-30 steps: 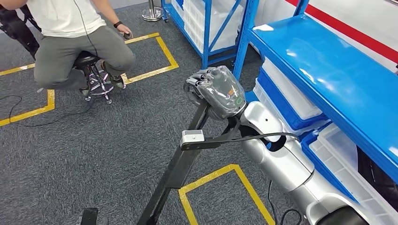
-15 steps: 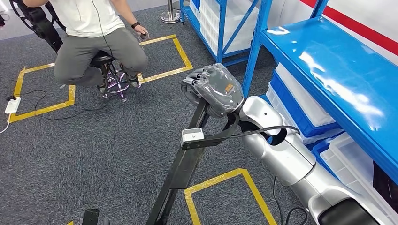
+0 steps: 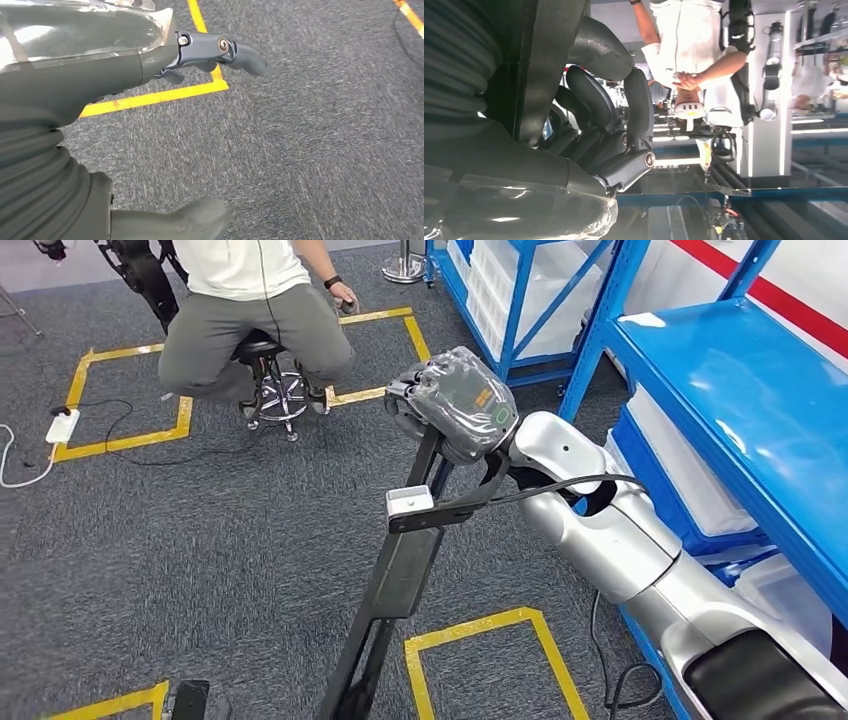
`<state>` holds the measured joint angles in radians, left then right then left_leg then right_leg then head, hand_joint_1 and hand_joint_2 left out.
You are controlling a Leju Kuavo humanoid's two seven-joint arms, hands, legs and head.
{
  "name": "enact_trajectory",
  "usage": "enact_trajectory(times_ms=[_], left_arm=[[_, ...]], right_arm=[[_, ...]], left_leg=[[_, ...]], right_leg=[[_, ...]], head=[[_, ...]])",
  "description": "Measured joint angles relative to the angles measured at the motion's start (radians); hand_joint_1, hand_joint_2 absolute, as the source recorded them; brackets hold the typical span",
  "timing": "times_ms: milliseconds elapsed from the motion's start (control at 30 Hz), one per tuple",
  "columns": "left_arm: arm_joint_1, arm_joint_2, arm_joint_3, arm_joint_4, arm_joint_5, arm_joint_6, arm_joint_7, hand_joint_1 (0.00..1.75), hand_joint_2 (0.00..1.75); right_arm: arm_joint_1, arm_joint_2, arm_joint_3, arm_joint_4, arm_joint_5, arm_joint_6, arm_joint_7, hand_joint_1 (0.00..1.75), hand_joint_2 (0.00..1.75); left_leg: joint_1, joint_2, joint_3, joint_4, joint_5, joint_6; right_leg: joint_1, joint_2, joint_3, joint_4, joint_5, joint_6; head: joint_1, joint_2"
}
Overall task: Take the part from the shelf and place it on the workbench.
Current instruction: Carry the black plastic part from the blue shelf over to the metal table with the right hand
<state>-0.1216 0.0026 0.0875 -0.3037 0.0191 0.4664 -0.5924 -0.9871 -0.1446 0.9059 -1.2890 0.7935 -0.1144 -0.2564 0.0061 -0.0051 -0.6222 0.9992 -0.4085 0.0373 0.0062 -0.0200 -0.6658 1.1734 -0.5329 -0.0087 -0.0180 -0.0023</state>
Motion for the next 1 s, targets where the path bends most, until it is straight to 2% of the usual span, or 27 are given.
enact_trajectory(times_ms=[67,100,133,200,233,267,300,367,433,467,533,567,600,633,667,733,767,800,867,933,1000], left_arm=[[-0.001,0.0,0.0,0.0,-0.001,-0.002,0.003,0.0,1.75],[-0.001,-0.001,0.0,0.0,-0.001,-0.002,0.004,0.0,1.75],[-0.001,-0.001,0.0,0.0,-0.001,-0.003,0.004,0.0,1.75],[-0.001,-0.002,0.0,0.0,-0.001,-0.003,0.005,0.0,1.75],[-0.001,-0.002,0.0,0.0,-0.001,-0.003,0.005,0.0,1.75],[-0.001,-0.002,0.0,0.0,-0.001,-0.003,0.005,0.0,1.75],[0.0,-0.002,0.0,0.0,-0.001,-0.003,0.005,0.0,1.75],[0.001,-0.002,0.0,0.0,-0.001,-0.003,0.005,0.0,1.75],[0.002,-0.002,0.0,0.0,-0.001,-0.003,0.005,0.0,1.75],[0.001,-0.001,0.0,0.0,-0.001,-0.003,0.005,0.0,1.75],[0.0,-0.001,0.0,0.0,0.0,-0.003,0.005,0.0,1.75],[0.0,-0.001,0.0,0.0,0.0,-0.003,0.005,0.0,1.75],[0.001,-0.002,0.0,0.0,0.0,-0.004,0.005,0.0,1.75],[0.001,-0.002,0.0,0.0,0.0,-0.004,0.005,0.0,1.75],[0.001,-0.002,0.0,0.0,0.0,-0.004,0.005,0.0,1.75],[0.0,-0.002,0.0,0.0,0.0,-0.004,0.005,0.0,1.75],[-0.001,-0.002,0.0,0.0,0.0,-0.004,0.005,0.0,1.75],[-0.001,-0.002,0.0,0.0,0.0,-0.003,0.004,0.0,1.75],[-0.002,-0.002,0.0,0.0,0.002,-0.002,0.004,0.0,1.75],[-0.001,-0.002,0.0,0.0,0.003,-0.001,0.004,0.0,1.75],[-0.002,-0.002,0.0,0.0,0.004,-0.001,0.002,0.0,1.75]], right_arm=[[-0.001,-0.004,0.004,0.012,-0.004,-0.002,-0.005,1.62,1.75],[-0.001,-0.006,0.007,0.017,-0.005,-0.002,-0.007,1.62,1.75],[-0.002,-0.007,0.011,0.021,-0.005,-0.002,-0.009,1.62,1.75],[-0.006,-0.009,0.015,0.027,-0.006,-0.002,-0.012,1.62,1.75],[-0.01,-0.009,0.016,0.03,-0.006,-0.002,-0.013,1.62,1.75],[-0.013,-0.009,0.018,0.033,-0.007,-0.002,-0.013,1.62,1.75],[-0.016,-0.009,0.02,0.036,-0.008,-0.003,-0.013,1.62,1.75],[-0.02,-0.009,0.024,0.042,-0.009,-0.004,-0.013,1.62,1.75],[-0.029,-0.008,0.025,0.048,-0.009,-0.006,-0.013,1.62,1.75],[-0.035,-0.007,0.025,0.05,-0.009,-0.008,-0.012,1.62,1.75],[-0.041,-0.008,0.029,0.054,-0.007,-0.011,-0.012,1.62,1.75],[-0.041,-0.009,0.033,0.056,-0.006,-0.011,-0.012,1.62,1.75],[-0.041,-0.009,0.037,0.058,-0.005,-0.012,-0.011,1.62,1.75],[-0.041,-0.01,0.039,0.06,-0.003,-0.012,-0.011,1.62,1.75],[-0.041,-0.01,0.041,0.061,-0.001,-0.013,-0.011,1.62,1.75],[-0.046,-0.01,0.042,0.062,0.003,-0.014,-0.011,1.62,1.75],[-0.05,-0.01,0.043,0.062,0.005,-0.015,-0.01,1.62,1.75],[-0.052,-0.011,0.044,0.062,0.006,-0.016,-0.01,1.62,1.75],[-0.055,-0.011,0.047,0.064,0.008,-0.016,-0.009,1.62,1.75],[-0.056,-0.012,0.048,0.065,0.011,-0.017,-0.008,1.62,1.75],[-0.059,-0.016,0.049,0.066,0.012,-0.017,-0.008,1.62,1.75]], left_leg=[[0.001,-0.016,-0.001,0.001,0.001,0.001],[0.001,-0.024,-0.001,0.001,0.001,0.001],[0.002,-0.033,-0.001,0.002,0.001,0.001],[0.003,-0.049,-0.002,0.006,-0.001,-0.003],[0.003,-0.056,-0.004,0.01,-0.003,-0.008],[0.002,-0.061,-0.007,0.013,-0.004,-0.014],[0.002,-0.066,-0.01,0.014,-0.003,-0.021],[0.006,-0.072,-0.014,0.012,-0.001,-0.034],[0.009,-0.05,-0.028,0.037,-0.02,-0.046],[0.01,-0.033,-0.046,0.076,-0.043,-0.05],[0.012,-0.007,-0.107,0.203,-0.105,-0.057],[0.013,-0.003,-0.136,0.261,-0.125,-0.06],[0.014,0.0,-0.153,0.292,-0.129,-0.06],[0.014,0.001,-0.152,0.287,-0.116,-0.059],[0.013,0.004,-0.129,0.241,-0.087,-0.056],[0.009,0.025,-0.055,0.103,-0.03,-0.047],[0.005,0.032,-0.029,0.052,-0.014,-0.041],[0.0,0.036,-0.016,0.026,-0.009,-0.037],[-0.005,0.024,-0.015,0.019,-0.008,-0.028],[-0.003,0.015,-0.007,0.006,0.0,-0.016],[0.002,0.004,-0.001,-0.005,0.007,-0.006]], right_leg=[[-0.005,0.013,-0.057,0.118,-0.04,0.003],[-0.008,0.014,-0.066,0.134,-0.039,0.01],[-0.01,0.015,-0.057,0.111,-0.024,0.018],[-0.019,0.028,0.004,-0.024,0.034,0.036],[-0.022,0.036,0.034,-0.086,0.058,0.039],[-0.023,0.041,0.053,-0.128,0.073,0.039],[-0.022,0.043,0.06,-0.144,0.078,0.034],[-0.019,0.034,0.061,-0.146,0.082,0.021],[-0.022,0.026,0.064,-0.151,0.087,0.006],[-0.023,0.022,0.066,-0.154,0.089,0.0],[-0.019,0.014,0.066,-0.154,0.087,-0.008],[-0.016,0.009,0.067,-0.154,0.087,-0.009],[-0.014,0.004,0.067,-0.154,0.086,-0.009],[-0.012,-0.001,0.068,-0.154,0.086,-0.01],[-0.01,-0.006,0.069,-0.154,0.085,-0.01],[-0.004,-0.014,0.071,-0.153,0.083,-0.01],[-0.001,-0.018,0.071,-0.153,0.081,-0.009],[0.002,-0.022,0.071,-0.153,0.08,-0.007],[0.002,-0.032,0.072,-0.155,0.079,0.0],[0.001,-0.027,0.064,-0.137,0.065,0.006],[-0.001,-0.005,0.02,-0.044,0.019,0.005]], head=[[0.001,0.0],[0.001,0.0],[0.002,0.0],[0.002,0.0],[0.002,0.0],[0.002,0.0],[0.002,0.0],[0.001,0.0],[-0.001,0.0],[-0.003,0.0],[-0.005,0.0],[-0.005,0.0],[-0.005,0.0],[-0.005,0.0],[-0.005,0.0],[-0.005,0.0],[-0.004,0.0],[-0.004,0.0],[-0.004,0.0],[-0.004,0.0],[-0.001,0.0]])
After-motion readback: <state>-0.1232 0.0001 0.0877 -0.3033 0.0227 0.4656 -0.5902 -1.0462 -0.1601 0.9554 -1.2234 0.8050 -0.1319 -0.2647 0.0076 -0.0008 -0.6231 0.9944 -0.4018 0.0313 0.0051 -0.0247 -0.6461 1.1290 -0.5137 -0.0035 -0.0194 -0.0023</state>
